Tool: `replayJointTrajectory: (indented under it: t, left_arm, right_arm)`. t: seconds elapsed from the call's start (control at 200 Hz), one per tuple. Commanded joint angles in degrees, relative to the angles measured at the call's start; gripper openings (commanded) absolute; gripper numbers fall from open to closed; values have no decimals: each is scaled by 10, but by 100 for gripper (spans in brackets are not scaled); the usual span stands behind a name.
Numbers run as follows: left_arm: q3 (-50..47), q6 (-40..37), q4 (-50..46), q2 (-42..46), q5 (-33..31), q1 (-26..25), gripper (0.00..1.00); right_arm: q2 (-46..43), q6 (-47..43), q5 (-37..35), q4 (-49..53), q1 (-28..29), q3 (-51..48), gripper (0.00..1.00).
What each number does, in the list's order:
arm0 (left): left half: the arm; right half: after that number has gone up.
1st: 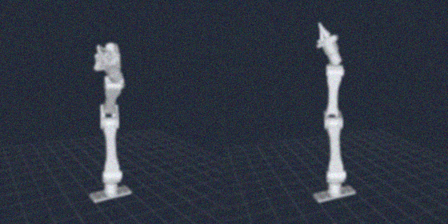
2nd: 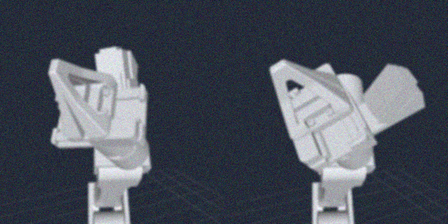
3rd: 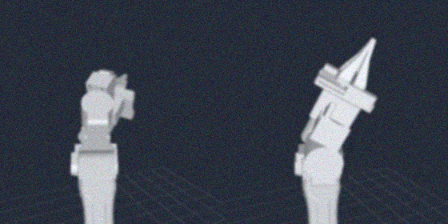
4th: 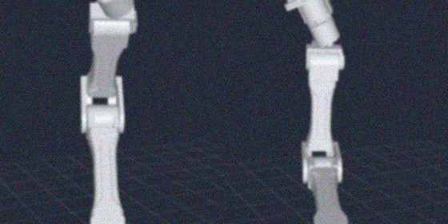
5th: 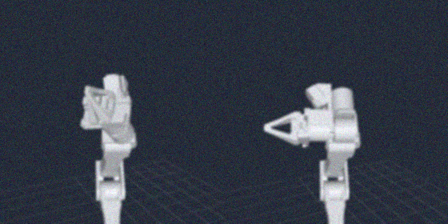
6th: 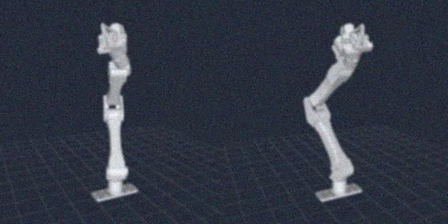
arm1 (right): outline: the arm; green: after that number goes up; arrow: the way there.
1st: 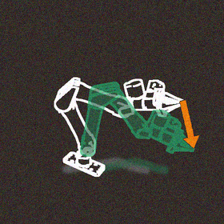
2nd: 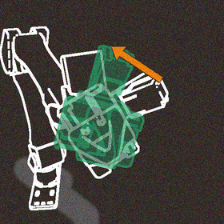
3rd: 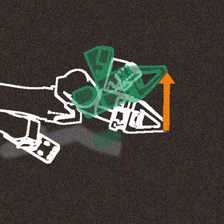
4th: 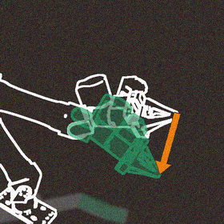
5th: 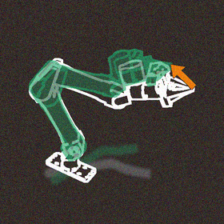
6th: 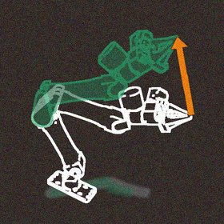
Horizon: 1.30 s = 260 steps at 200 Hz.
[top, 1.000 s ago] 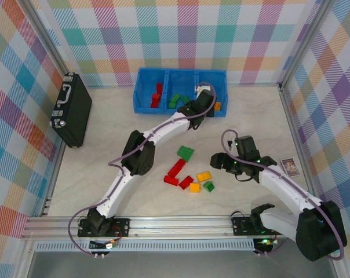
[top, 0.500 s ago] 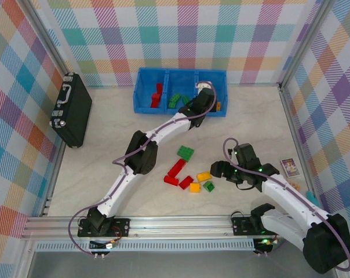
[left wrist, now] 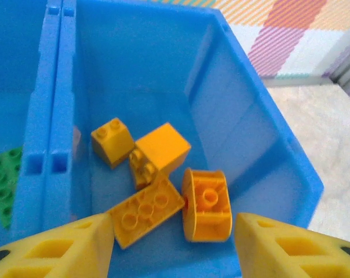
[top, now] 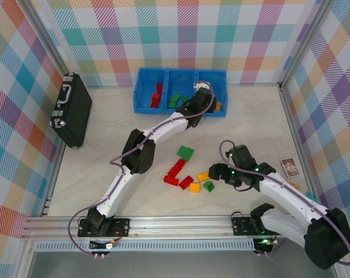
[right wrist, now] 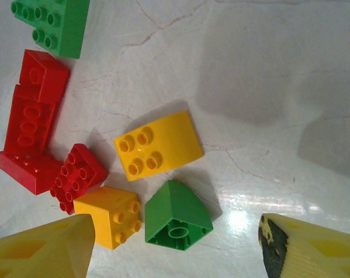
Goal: Sort the legos into containers by color
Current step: Place the lego in the container, then pick up the lego from the bottom-center of the table.
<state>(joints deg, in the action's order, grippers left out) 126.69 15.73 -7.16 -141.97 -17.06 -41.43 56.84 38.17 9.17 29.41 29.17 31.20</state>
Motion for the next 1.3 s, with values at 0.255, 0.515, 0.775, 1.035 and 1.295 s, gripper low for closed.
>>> replayJointTrajectory:
  t: [0.255,0.515,0.775,1.035,1.295]
  left_arm:
    - [-306,-101,48,387,7,47,63]
    - [-493,-124,16,619,-67,64,67]
    - [-581,-140,-33,758,-109,72,69]
    - [-609,-141,-42,794,-119,72,70]
    - [-624,-139,-45,788,-122,72,71]
  right_arm:
    - [127,-9,-29,-4,27,74,82]
    - [200,79,-52,4,56,101,88]
    - [255,134,-75,-25,78,119,91]
    - [329,152,-90,-26,107,173,90]
    - [372,157,-90,-21,130,204,81]
